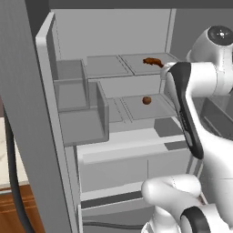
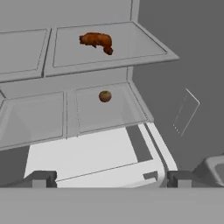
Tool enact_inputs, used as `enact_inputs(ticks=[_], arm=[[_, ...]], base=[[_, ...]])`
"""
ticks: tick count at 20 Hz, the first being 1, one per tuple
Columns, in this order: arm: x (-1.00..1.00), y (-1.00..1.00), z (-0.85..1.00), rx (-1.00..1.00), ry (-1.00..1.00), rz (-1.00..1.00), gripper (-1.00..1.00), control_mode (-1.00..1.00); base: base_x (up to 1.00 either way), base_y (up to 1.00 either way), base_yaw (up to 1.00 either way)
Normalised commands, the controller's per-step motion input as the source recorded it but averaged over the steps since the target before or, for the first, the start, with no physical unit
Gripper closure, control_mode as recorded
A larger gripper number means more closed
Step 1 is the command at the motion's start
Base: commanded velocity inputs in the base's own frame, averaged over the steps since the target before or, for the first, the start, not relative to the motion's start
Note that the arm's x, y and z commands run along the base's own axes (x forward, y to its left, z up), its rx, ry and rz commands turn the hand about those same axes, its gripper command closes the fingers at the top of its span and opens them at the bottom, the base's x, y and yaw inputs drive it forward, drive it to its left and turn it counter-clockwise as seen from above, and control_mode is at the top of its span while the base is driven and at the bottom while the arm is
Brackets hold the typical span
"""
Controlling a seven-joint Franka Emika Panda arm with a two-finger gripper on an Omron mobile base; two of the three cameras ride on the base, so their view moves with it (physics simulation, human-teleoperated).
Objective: Open the fridge, remove the apple, lemon wedge, and chicken drumstick, and place them on any counter.
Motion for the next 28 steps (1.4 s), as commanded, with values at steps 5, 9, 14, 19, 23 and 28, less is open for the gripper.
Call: enact_inputs(ticks=[5,9,14,19,23,28], arm=[[0.54,-0.18,0.0,0.0,-0.02,0.0,-1.0,-1.0],[0.54,-0.11,0.01,0.0,-0.02,0.0,-1.0,-1.0],[0.66,-0.09,-0.01,0.0,0.0,0.0,-1.0,-1.0],[0.58,-0.16,-0.06,0.0,0.0,0.0,-1.0,-1.0],[0.63,-0.08,-0.1,0.0,0.0,0.0,-1.0,-1.0],[0.55,-0.03,-0.08,0.0,0.0,0.02,-1.0,-1.0]], base=[[0.0,0.0,0.0],[0.0,0.0,0.0],[0.0,0.0,0.0],[0.0,0.0,0.0],[0.0,0.0,0.0],[0.0,0.0,0.0]])
